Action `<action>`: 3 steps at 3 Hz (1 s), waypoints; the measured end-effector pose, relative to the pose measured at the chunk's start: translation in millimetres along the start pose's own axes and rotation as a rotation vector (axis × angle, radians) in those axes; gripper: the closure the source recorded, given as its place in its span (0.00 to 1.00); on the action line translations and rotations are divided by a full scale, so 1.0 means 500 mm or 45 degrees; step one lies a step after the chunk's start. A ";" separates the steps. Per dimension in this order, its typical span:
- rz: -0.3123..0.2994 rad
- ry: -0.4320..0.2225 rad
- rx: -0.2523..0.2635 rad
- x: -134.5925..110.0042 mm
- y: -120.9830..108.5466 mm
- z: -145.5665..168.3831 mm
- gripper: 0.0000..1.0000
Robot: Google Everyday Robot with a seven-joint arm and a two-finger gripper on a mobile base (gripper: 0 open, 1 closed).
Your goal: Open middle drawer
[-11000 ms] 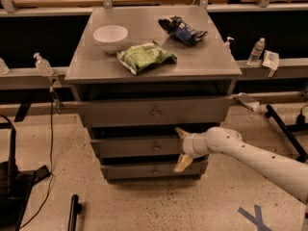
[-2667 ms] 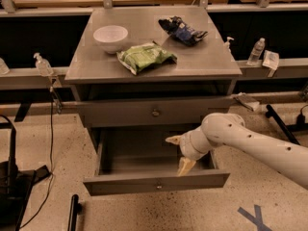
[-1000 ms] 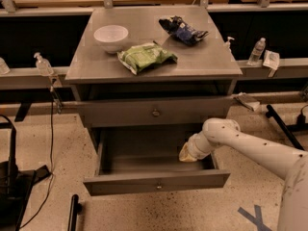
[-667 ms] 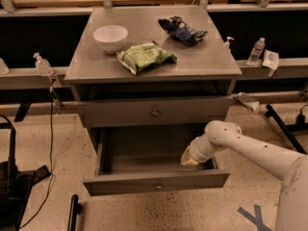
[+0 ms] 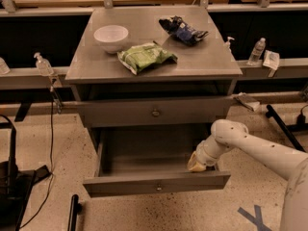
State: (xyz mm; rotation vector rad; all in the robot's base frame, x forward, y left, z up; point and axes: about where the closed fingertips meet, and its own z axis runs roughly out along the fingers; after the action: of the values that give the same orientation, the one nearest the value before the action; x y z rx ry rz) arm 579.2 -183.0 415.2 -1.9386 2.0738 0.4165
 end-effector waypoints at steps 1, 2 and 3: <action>-0.061 0.042 -0.096 -0.006 0.042 -0.025 1.00; -0.097 0.060 -0.131 -0.015 0.059 -0.039 1.00; -0.130 0.000 -0.127 -0.031 0.057 -0.039 1.00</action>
Offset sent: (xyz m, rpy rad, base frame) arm -0.0355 0.0013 0.0363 -0.0572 0.0780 0.1529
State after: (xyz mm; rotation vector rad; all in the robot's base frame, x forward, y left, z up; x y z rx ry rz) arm 551.5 -174.7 439.9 -2.0908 1.9786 0.5064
